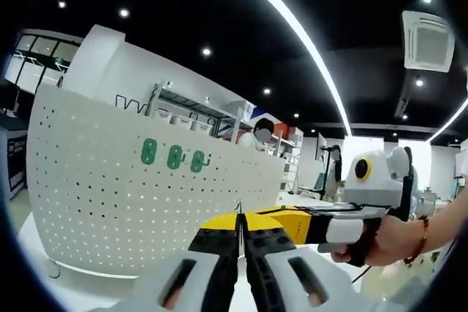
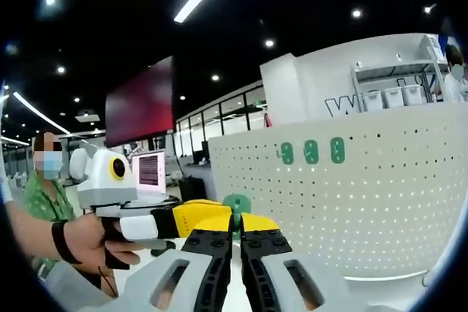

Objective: Insert the hook assembly into the mounting plate slot until the hook locks in place.

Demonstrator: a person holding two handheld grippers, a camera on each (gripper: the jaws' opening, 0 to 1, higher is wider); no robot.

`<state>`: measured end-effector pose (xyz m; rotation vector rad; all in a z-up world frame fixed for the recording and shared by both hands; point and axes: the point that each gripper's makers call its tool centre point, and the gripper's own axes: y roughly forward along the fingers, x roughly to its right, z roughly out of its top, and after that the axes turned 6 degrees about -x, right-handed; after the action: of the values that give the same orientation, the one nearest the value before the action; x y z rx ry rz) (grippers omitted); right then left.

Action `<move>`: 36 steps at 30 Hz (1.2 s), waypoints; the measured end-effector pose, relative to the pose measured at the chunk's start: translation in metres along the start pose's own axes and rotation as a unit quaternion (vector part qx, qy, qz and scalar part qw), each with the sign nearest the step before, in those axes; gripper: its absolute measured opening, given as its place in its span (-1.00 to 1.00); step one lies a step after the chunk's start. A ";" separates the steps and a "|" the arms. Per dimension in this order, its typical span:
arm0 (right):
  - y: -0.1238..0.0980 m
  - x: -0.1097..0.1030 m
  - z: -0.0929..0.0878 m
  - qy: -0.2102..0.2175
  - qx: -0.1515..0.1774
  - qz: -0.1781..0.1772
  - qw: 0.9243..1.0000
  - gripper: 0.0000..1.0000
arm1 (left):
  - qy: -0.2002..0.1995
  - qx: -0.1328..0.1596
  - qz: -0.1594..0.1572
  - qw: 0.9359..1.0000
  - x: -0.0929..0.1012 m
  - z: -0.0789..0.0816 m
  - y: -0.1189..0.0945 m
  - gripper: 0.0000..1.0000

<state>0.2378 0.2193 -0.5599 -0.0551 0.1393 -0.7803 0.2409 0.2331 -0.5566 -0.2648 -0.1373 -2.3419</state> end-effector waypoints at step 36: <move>-0.012 0.019 0.010 0.012 0.003 -0.046 0.999 -1.00 | 0.012 -0.014 -0.007 1.000 0.008 -0.010 0.006 -0.81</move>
<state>0.2440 0.1972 -0.5504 -0.0469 0.1581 -0.8735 0.2383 0.2215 -0.5643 -0.2517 -0.0946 -2.3618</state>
